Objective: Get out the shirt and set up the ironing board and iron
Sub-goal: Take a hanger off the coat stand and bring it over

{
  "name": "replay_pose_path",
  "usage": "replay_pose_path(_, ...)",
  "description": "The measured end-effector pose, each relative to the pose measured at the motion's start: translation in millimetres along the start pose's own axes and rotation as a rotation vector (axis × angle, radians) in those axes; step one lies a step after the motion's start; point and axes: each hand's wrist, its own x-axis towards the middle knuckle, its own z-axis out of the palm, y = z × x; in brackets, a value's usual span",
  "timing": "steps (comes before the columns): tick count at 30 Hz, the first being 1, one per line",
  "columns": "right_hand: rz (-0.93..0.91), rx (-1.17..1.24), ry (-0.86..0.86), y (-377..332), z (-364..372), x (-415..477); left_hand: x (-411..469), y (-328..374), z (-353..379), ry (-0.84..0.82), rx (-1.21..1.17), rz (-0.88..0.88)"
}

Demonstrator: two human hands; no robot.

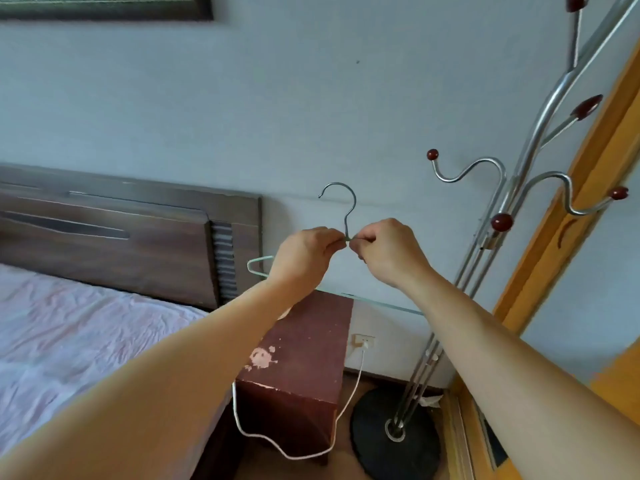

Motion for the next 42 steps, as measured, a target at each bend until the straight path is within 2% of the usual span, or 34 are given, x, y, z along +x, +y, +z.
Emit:
replay_pose_path(6,-0.291,0.123,-0.138,-76,64,7,-56,-48,-82,0.239,0.171,-0.182)
replay_pose_path(11,-0.556,0.216,-0.307,-129,99,-14,-119,-45,-136,0.402,0.361,-0.405)
replay_pose_path(18,-0.817,0.455,-0.736,-195,122,-108,-244,9,-196,0.582,0.657,-0.697)
replay_pose_path(19,-0.860,0.477,-0.825,-208,126,-141,-279,27,-206,0.626,0.712,-0.766)
replay_pose_path(23,-0.930,0.554,-0.966,-238,132,-208,-348,69,-229,0.681,0.794,-0.904)
replay_pose_path(30,-1.163,0.556,-1.257,-284,132,-385,-504,169,-250,0.805,1.029,-1.190)
replay_pose_path(35,-1.375,0.567,-1.373,-305,120,-530,-620,248,-261,0.961,1.103,-1.349)
replay_pose_path(42,-1.537,0.567,-1.526,-323,104,-734,-786,347,-277,1.079,1.148,-1.570)
